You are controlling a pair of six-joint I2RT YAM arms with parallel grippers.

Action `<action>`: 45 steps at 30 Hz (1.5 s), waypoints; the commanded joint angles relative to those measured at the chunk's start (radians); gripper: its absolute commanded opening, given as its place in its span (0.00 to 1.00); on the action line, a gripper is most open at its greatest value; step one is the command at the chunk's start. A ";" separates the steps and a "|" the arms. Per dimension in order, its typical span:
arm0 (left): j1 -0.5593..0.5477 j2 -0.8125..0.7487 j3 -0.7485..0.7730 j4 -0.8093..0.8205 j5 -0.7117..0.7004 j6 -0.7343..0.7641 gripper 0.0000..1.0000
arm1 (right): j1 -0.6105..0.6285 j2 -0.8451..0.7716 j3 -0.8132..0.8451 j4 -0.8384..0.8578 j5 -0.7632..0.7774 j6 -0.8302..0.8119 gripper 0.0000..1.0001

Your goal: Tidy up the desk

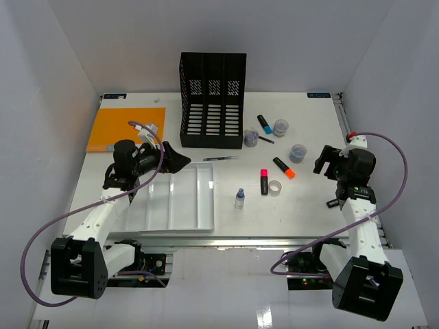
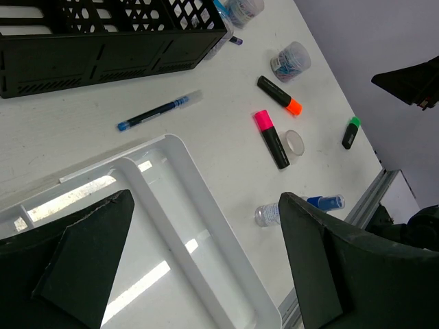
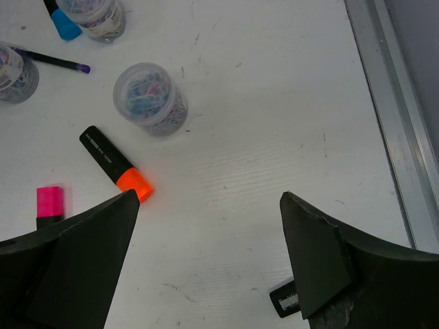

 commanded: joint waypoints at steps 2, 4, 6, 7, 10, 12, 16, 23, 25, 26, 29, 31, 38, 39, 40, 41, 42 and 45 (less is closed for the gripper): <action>-0.016 -0.013 0.039 0.004 0.032 0.004 0.98 | -0.005 -0.025 0.033 0.040 -0.123 -0.073 0.90; -0.036 -0.003 0.043 0.005 0.039 0.010 0.98 | -0.004 -0.042 0.012 0.036 -0.270 -0.184 0.90; -0.060 0.011 0.050 0.003 0.044 0.022 0.98 | -0.004 -0.057 -0.007 0.005 -0.490 -0.338 0.90; -0.070 0.019 0.051 0.003 0.045 0.028 0.98 | -0.004 -0.060 -0.012 -0.002 -0.592 -0.371 0.90; -0.150 0.062 0.085 -0.045 0.014 0.080 0.98 | 0.026 -0.045 0.028 -0.140 -0.799 -0.601 0.90; -0.209 0.102 0.142 -0.118 -0.052 0.135 0.98 | 0.042 -0.037 0.051 -0.211 -0.869 -0.703 0.90; -0.305 0.197 0.273 -0.276 -0.162 0.221 0.98 | 0.044 -0.034 0.037 -0.220 -0.931 -0.721 0.90; -0.481 0.383 0.480 -0.423 -0.327 0.474 0.98 | 0.042 -0.078 0.001 -0.218 -0.967 -0.773 0.92; -0.519 0.453 0.553 -0.477 -0.364 0.549 0.98 | 0.042 -0.084 -0.003 -0.221 -0.988 -0.779 0.94; -0.533 0.491 0.589 -0.499 -0.379 0.589 0.98 | 0.041 -0.088 -0.006 -0.222 -1.001 -0.785 0.95; -0.556 0.596 0.688 -0.552 -0.380 0.730 0.98 | 0.040 -0.101 -0.018 -0.222 -1.023 -0.800 0.97; -0.556 0.624 0.722 -0.567 -0.358 0.802 0.97 | 0.039 -0.107 -0.022 -0.220 -1.026 -0.806 0.98; -0.557 0.805 0.866 -0.608 -0.377 0.938 0.94 | 0.038 -0.102 -0.023 -0.219 -1.032 -0.809 0.99; -0.557 0.833 0.889 -0.616 -0.379 0.947 0.91 | 0.039 -0.102 -0.023 -0.218 -1.032 -0.808 0.99; -0.558 0.855 0.908 -0.623 -0.378 0.954 0.88 | 0.039 -0.102 -0.023 -0.217 -1.033 -0.807 0.99; -0.558 0.871 0.923 -0.626 -0.380 0.959 0.86 | 0.039 -0.103 -0.023 -0.217 -1.035 -0.806 0.99; -0.558 0.890 0.934 -0.628 -0.383 0.962 0.84 | 0.039 -0.103 -0.023 -0.217 -1.037 -0.806 0.99; -0.558 0.940 0.956 -0.632 -0.396 0.963 0.80 | 0.038 -0.103 -0.023 -0.217 -1.041 -0.806 0.99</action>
